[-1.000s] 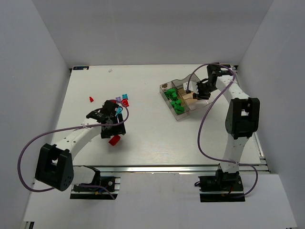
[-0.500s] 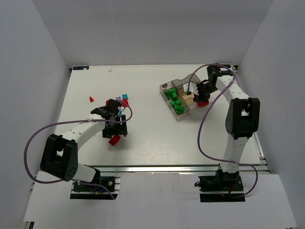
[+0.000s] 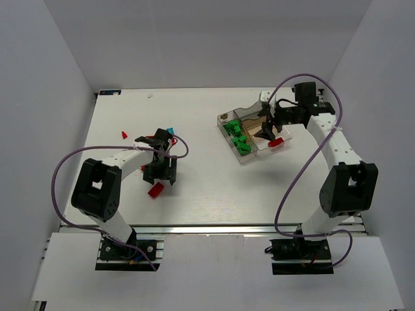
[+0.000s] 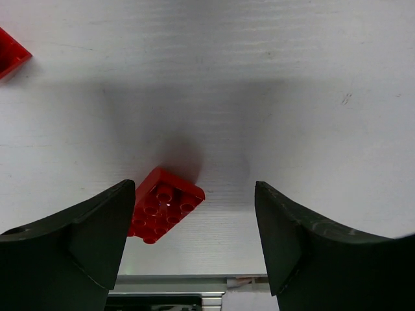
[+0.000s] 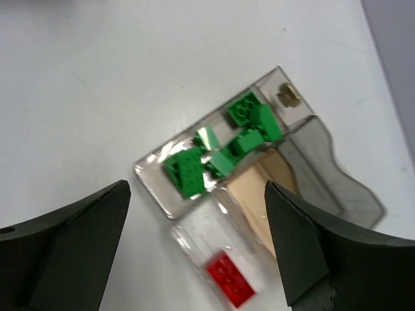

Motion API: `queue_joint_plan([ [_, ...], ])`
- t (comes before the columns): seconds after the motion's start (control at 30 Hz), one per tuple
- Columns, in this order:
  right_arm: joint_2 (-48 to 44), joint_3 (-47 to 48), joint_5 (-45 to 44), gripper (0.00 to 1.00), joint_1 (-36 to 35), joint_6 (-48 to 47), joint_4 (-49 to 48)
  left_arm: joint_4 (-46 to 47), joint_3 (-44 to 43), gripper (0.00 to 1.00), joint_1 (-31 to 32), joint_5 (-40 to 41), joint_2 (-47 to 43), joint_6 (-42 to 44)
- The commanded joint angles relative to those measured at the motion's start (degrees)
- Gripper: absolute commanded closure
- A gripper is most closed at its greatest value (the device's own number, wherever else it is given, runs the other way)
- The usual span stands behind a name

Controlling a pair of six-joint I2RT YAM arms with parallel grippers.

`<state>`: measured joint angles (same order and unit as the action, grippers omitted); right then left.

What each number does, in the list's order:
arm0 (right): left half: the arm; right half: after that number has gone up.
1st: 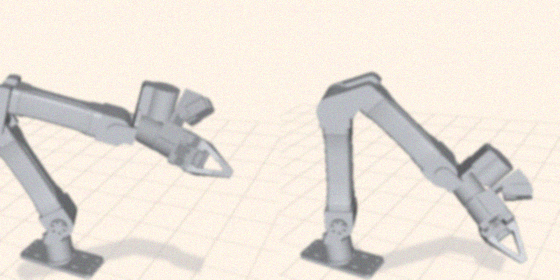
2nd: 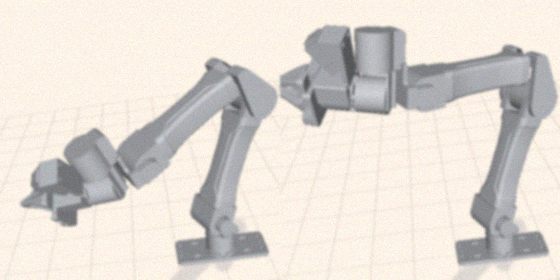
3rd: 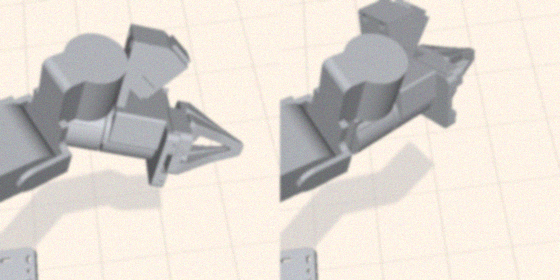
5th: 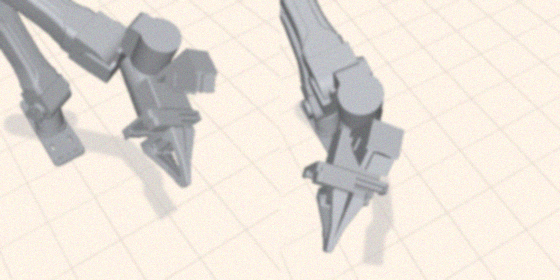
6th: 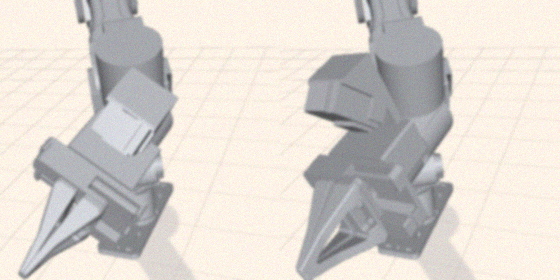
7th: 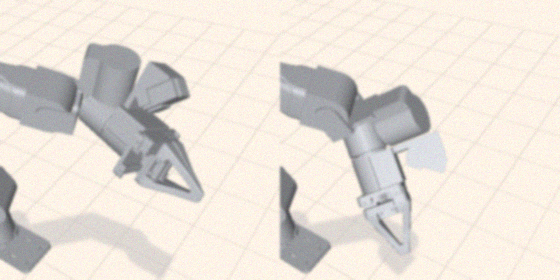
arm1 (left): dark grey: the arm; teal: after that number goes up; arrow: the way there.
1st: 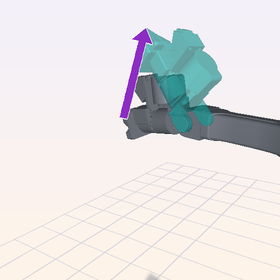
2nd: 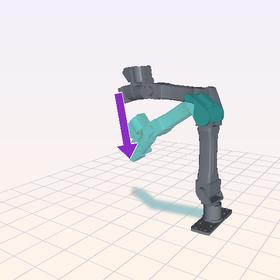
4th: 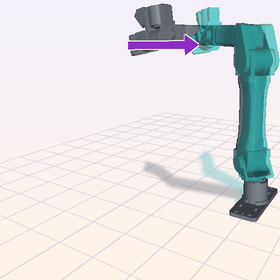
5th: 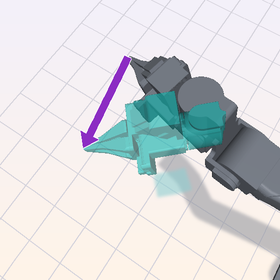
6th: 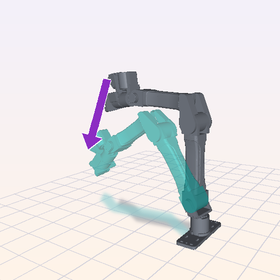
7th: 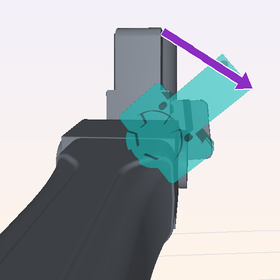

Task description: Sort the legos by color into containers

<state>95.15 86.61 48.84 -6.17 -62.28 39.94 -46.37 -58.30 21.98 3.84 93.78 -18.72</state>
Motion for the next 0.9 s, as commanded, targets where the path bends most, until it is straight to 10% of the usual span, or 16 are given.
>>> queue_joint_plan([
  [0.0,-2.77,-5.3,6.09,0.11,-0.42,8.05,-4.78,-2.67,-2.08,0.17,0.08,0.12,-0.35,2.02],
  [0.43,-8.49,-15.94,6.88,0.11,-1.03,13.5,-11.82,-7.68,-0.59,0.28,0.08,2.14,3.16,0.97],
  [0.67,-9.98,-17.43,7.06,0.11,-1.12,16.74,-15.06,-7.24,-2.34,0.66,0.08,3.2,3.78,-0.17],
  [0.87,-17.09,-26.82,0.76,0.24,-0.94,32.64,-32.44,-5.58,-8.56,0.78,1.31,-3.2,3.25,-1.58],
])
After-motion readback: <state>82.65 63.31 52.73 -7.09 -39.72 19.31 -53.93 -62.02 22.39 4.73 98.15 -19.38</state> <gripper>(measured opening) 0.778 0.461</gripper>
